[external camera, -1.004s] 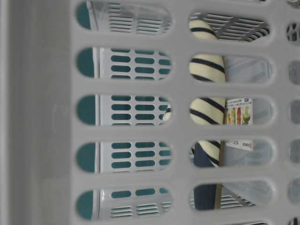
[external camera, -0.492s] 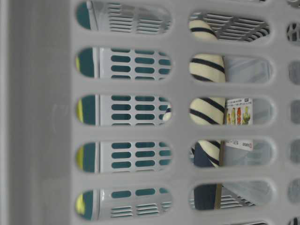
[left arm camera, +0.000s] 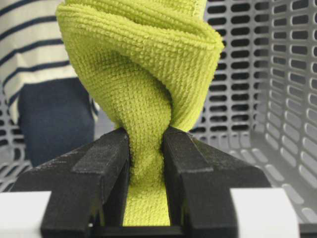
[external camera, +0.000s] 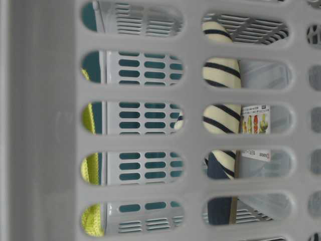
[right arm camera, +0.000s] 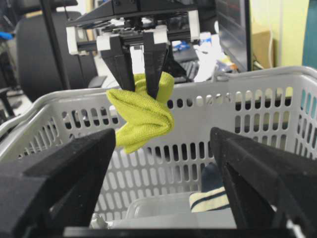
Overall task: Pick up the yellow cloth from the shopping basket with the left arm.
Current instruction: 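Hold the yellow cloth raised above the basket with the left gripper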
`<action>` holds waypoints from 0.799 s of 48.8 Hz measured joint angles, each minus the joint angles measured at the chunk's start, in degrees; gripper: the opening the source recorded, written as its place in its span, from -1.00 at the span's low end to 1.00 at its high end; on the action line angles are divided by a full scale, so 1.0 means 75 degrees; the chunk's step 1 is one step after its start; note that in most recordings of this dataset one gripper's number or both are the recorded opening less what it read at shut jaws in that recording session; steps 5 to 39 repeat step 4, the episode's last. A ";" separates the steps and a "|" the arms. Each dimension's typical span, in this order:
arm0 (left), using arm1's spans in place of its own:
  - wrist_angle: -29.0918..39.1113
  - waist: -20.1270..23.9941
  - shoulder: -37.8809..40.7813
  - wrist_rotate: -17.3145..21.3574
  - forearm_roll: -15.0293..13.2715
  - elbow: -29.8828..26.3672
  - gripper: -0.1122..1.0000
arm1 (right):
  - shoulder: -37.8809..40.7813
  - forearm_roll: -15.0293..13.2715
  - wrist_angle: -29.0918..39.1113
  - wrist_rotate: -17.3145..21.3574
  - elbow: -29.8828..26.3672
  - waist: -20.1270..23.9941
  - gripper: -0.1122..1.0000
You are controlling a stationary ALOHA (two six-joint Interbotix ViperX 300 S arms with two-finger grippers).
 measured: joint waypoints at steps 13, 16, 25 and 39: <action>0.0012 0.0012 0.0000 0.0000 -0.0012 0.0023 -0.47 | 0.0000 0.0012 0.0000 -0.0012 0.0000 0.0000 0.54; 0.0012 0.0012 0.0000 0.0000 -0.0012 0.0023 -0.47 | 0.0000 0.0012 0.0000 -0.0012 0.0000 0.0000 0.54; 0.0012 0.0012 0.0000 0.0000 -0.0012 0.0023 -0.47 | 0.0000 0.0012 0.0000 -0.0012 0.0000 0.0000 0.54; 0.0012 0.0012 0.0000 0.0000 -0.0012 0.0023 -0.47 | 0.0000 0.0012 0.0000 -0.0012 0.0000 0.0000 0.54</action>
